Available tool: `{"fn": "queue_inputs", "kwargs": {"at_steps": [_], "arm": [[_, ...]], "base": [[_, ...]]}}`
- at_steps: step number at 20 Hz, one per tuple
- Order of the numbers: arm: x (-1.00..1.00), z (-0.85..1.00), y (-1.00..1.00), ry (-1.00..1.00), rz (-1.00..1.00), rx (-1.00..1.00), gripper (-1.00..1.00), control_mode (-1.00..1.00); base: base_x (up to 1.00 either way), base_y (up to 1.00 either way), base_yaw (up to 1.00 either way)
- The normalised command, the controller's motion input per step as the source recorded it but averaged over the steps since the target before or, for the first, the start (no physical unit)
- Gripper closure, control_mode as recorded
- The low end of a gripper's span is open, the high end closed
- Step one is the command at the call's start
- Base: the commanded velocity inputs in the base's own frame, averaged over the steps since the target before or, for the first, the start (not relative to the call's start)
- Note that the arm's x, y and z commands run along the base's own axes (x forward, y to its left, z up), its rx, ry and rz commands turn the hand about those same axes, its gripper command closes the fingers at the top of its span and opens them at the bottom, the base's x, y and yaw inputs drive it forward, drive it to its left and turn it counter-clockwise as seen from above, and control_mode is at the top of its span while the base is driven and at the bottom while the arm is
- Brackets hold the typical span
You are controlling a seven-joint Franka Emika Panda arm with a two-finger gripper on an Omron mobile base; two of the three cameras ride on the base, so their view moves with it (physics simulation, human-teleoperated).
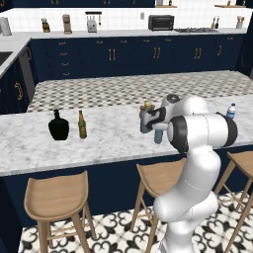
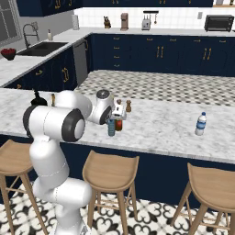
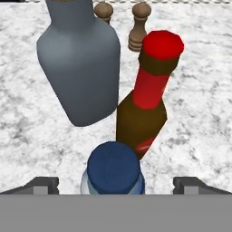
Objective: Move the plastic bottles in the middle to the plastics group, and the glass bottles in the middle to the glass group.
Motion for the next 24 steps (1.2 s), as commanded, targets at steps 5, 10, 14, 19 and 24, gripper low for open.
{"fn": "queue_inputs", "kwargs": {"at_steps": [5,10,14,19,24], "arm": [[0.02,-0.02,0.00,-0.08,-0.05,0.00,-1.00,-1.00],[0.00,0.00,0.00,-0.01,-0.01,0.00,-1.00,-1.00],[0.00,0.00,0.00,0.00,0.00,0.00,1.00,-1.00],[-0.03,0.00,0.00,0.00,0.00,0.00,1.00,-1.00],[-0.45,0.03,0.00,-0.04,0.00,0.00,1.00,-1.00]], "base": [[0.00,0.00,0.00],[0.00,0.00,0.00],[0.00,0.00,0.00],[0.00,0.00,0.00],[0.00,0.00,0.00]]}}
